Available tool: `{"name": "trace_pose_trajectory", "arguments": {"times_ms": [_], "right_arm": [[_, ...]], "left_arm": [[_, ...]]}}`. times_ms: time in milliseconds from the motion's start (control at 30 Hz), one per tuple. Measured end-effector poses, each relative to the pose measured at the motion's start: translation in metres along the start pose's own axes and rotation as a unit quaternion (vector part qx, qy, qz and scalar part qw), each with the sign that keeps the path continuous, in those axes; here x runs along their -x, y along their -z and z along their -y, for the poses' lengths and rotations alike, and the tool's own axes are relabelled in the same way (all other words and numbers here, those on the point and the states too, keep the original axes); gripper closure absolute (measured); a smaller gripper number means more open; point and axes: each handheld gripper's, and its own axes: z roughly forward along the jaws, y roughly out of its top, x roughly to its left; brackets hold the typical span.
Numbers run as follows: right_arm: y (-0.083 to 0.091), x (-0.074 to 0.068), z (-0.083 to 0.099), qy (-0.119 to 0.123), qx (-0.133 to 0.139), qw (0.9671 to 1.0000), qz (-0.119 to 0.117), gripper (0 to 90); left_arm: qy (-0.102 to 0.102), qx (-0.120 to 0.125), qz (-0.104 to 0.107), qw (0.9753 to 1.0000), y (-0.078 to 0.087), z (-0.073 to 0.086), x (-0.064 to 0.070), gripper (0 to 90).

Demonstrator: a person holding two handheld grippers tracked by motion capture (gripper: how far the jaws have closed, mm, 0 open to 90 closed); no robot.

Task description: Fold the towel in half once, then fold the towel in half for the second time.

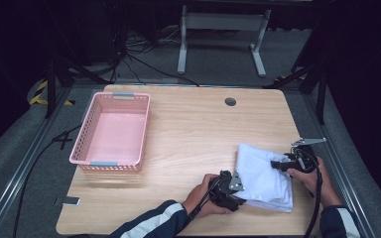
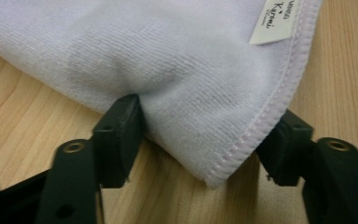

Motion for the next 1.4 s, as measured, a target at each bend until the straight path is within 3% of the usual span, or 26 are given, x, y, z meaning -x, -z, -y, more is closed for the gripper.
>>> {"name": "trace_pose_trajectory", "arguments": {"times_ms": [67,100,133,233,400,500,667,733,767,800,833,867,967,1033,1100,1267,1333,1400], "right_arm": [[0.000,-0.002,0.002,-0.007,0.008,0.9996,-0.028,53.0],[0.000,-0.002,0.002,-0.007,0.008,0.9996,-0.028,53.0],[0.001,0.001,0.004,-0.024,0.013,0.9983,-0.052,61.1],[0.001,0.003,0.005,-0.033,0.015,0.9972,-0.066,66.4],[0.000,-0.007,-0.004,-0.013,0.017,0.9974,-0.069,70.1],[0.000,-0.020,-0.015,-0.004,0.022,0.9970,-0.075,70.5],[-0.003,-0.046,-0.045,0.026,0.041,0.9952,-0.085,70.5],[-0.007,-0.059,-0.059,0.042,0.047,0.9941,-0.088,70.5],[-0.009,-0.065,-0.066,0.048,0.051,0.9934,-0.092,70.5],[-0.009,-0.065,-0.066,0.048,0.051,0.9934,-0.092,70.5],[-0.014,-0.079,-0.080,0.059,0.055,0.9920,-0.097,70.5],[-0.017,-0.085,-0.087,0.065,0.061,0.9909,-0.100,70.5],[-0.022,-0.097,-0.100,0.074,0.065,0.9894,-0.106,70.5],[-0.030,-0.116,-0.120,0.095,0.070,0.9864,-0.115,70.5],[-0.032,-0.123,-0.129,0.100,0.071,0.9856,-0.117,70.5],[-0.039,-0.154,-0.165,0.137,0.080,0.9792,-0.127,70.4],[-0.044,-0.166,-0.178,0.146,0.080,0.9768,-0.135,70.4],[-0.050,-0.176,-0.189,0.153,0.082,0.9746,-0.141,70.4]], "left_arm": [[-0.003,0.003,0.006,1.0000,0.000,0.000,-0.003,55.4],[-0.003,0.003,0.006,1.0000,0.000,0.000,-0.003,60.2],[-0.006,0.000,-0.007,1.0000,0.001,-0.001,-0.001,65.0],[-0.010,0.000,-0.001,0.9999,0.007,-0.003,-0.001,70.5],[-0.033,-0.003,-0.010,0.9994,0.028,-0.005,-0.008,73.3],[-0.027,-0.001,-0.019,0.9995,0.041,-0.002,-0.012,73.9],[-0.031,0.001,-0.052,0.9981,0.084,0.015,-0.021,74.0],[-0.020,0.012,-0.064,0.9977,0.100,0.022,-0.025,74.0],[-0.020,0.012,-0.064,0.9977,0.100,0.022,-0.025,74.0],[-0.017,0.016,-0.073,0.9971,0.108,0.026,-0.027,74.0],[-0.007,0.022,-0.084,0.9962,0.123,0.034,-0.030,74.0],[-0.007,0.022,-0.084,0.9962,0.123,0.034,-0.030,74.0],[0.008,0.034,-0.104,0.9940,0.147,0.043,-0.034,73.9],[0.017,0.041,-0.129,0.9907,0.171,0.051,-0.039,74.0],[0.017,0.041,-0.132,0.9902,0.176,0.053,-0.040,74.0],[0.037,0.050,-0.170,0.9835,0.210,0.070,-0.046,73.9],[0.054,0.057,-0.186,0.9793,0.222,0.081,-0.049,73.9],[0.060,0.062,-0.194,0.9773,0.230,0.088,-0.051,73.9]]}}
